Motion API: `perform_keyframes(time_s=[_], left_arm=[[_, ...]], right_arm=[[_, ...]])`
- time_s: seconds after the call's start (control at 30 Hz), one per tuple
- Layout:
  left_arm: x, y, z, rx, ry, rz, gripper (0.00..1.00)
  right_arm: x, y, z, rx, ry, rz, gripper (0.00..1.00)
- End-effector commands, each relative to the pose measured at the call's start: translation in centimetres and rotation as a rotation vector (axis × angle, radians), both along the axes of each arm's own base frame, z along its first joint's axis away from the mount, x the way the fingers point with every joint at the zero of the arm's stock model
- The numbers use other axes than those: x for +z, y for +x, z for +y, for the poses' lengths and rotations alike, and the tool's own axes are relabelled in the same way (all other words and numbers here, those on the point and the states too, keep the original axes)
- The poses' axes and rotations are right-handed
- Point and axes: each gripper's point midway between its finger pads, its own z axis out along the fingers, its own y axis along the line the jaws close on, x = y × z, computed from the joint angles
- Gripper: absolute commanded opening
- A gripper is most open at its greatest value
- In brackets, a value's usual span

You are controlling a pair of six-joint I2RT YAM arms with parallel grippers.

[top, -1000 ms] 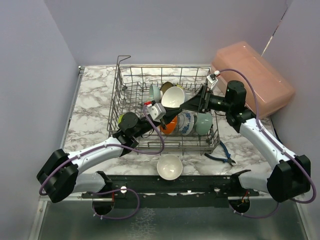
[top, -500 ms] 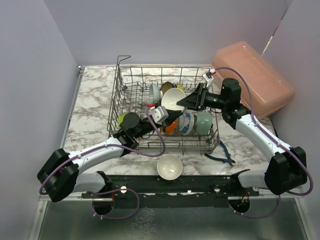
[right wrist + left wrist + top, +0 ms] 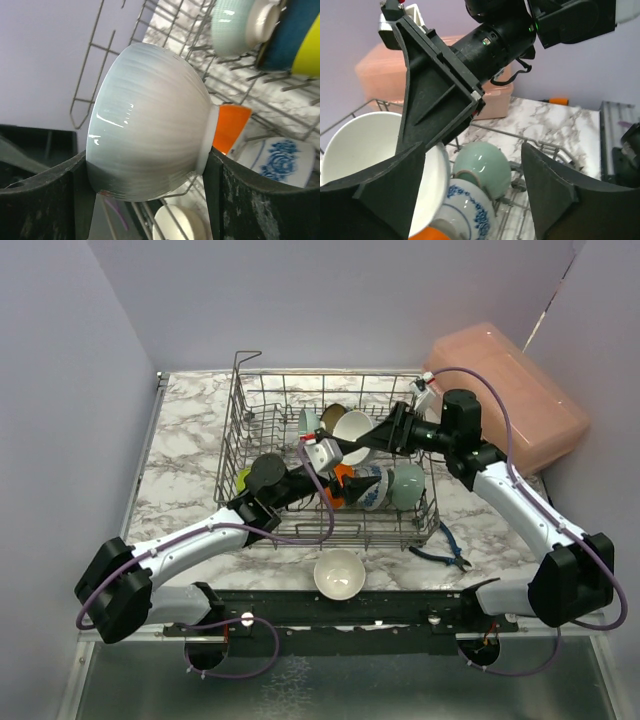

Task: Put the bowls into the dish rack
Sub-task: Turn the bowl upside down on the dish rack.

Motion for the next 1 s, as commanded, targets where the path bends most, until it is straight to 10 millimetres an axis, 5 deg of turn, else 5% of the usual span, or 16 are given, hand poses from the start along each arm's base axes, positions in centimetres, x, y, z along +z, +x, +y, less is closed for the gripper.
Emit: perform_keyframes(time_s=[0.0,0.1,0.37,0.67,0.97], left_arm=[[0.2,0.6,-0.7,0.014,0.017,0.205,0.84],[0.2,1.1,-0.7,0.028,0.017,0.308,0.93],[1.7,5.1,2.0,0.126,-0.033,0.512,0.93],[4.7,10.7,9.2,0.295,-0.079,0.558,0.93],[6.7,15.0,18.7,0.386,-0.266,0.661,0.94]], right_arm=[[1.3,1.8,-1.4,-0.091,-0.116,-0.127,0.0],[1.5,2.4,-2.4,-0.127,-0.176,-0.21,0.0],[2.0,4.6,-3.8,-0.157,-0.33,-0.353,0.0],[5.8,6.9,-3.5,-0.188,-0.303,-0.652,0.0],[7.2,9.4,0.6,-0.007,-0.26,-0.831,0.0]])
